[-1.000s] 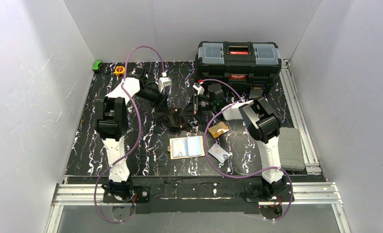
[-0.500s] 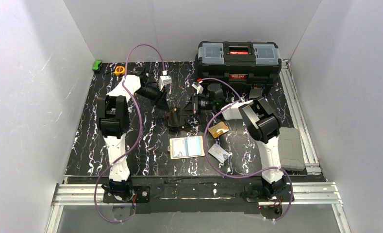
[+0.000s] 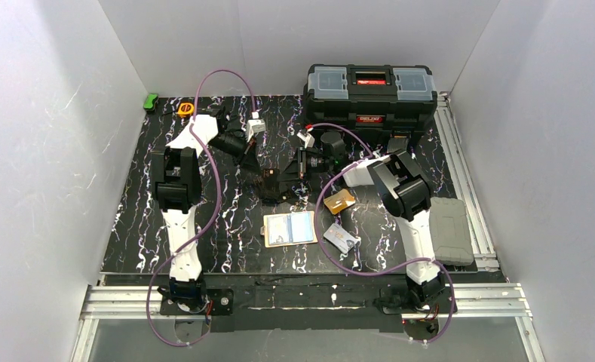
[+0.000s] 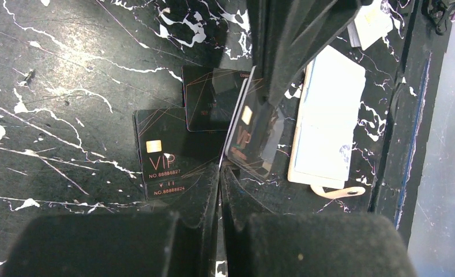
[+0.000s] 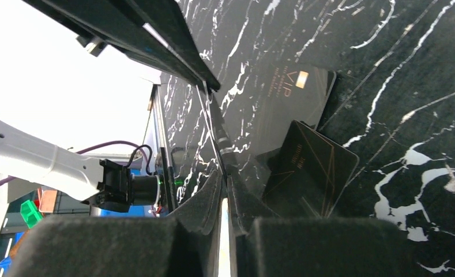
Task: Put the credit cards into the card holder
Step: Pick up the credit card from the center of the board, then insert the credit card into the card holder.
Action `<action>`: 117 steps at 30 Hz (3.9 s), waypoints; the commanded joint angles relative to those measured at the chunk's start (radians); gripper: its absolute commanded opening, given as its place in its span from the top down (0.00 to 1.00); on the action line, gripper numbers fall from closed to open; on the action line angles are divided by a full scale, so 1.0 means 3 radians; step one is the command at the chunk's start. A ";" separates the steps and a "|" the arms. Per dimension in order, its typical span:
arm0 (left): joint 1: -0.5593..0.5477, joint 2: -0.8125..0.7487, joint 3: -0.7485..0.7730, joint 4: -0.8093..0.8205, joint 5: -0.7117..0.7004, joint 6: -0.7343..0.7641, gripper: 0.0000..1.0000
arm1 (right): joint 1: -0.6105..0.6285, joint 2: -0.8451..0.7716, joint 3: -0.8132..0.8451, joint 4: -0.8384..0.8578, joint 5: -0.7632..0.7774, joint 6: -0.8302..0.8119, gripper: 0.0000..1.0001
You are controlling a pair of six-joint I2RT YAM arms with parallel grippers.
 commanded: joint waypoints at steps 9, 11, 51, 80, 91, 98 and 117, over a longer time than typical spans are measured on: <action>-0.0003 -0.0080 -0.0013 0.0061 0.0154 -0.0075 1.00 | 0.0010 0.0157 0.0253 -0.0076 0.0040 -0.0040 0.89; -0.0004 -0.0092 -0.0011 0.0084 0.0149 -0.0088 1.00 | 0.0012 0.0163 0.0268 -0.0140 0.0051 -0.0070 0.84; 0.0003 -0.0145 0.0106 0.0221 0.0054 -0.0062 1.00 | -0.0010 0.0303 0.0597 -0.0384 0.0111 -0.0435 0.57; -0.0004 -0.0721 0.0115 0.0448 -0.0201 -0.0335 0.49 | 0.0040 -0.0249 0.0633 -0.1417 0.0090 -0.0791 0.99; -0.0869 -0.2059 -0.1877 0.0516 -0.0611 0.0556 0.42 | 0.0040 -0.1494 -0.0206 -0.3557 0.1133 -0.1474 0.99; -0.1229 -0.2180 -0.2384 0.1059 -0.0866 0.0419 0.47 | 0.0038 -0.2016 -0.0850 -0.3668 0.1369 -0.1383 0.99; -0.1425 -0.2165 -0.2828 0.1364 -0.1136 0.0744 0.59 | 0.0014 -0.2257 -0.1142 -0.3258 0.1264 -0.1203 0.99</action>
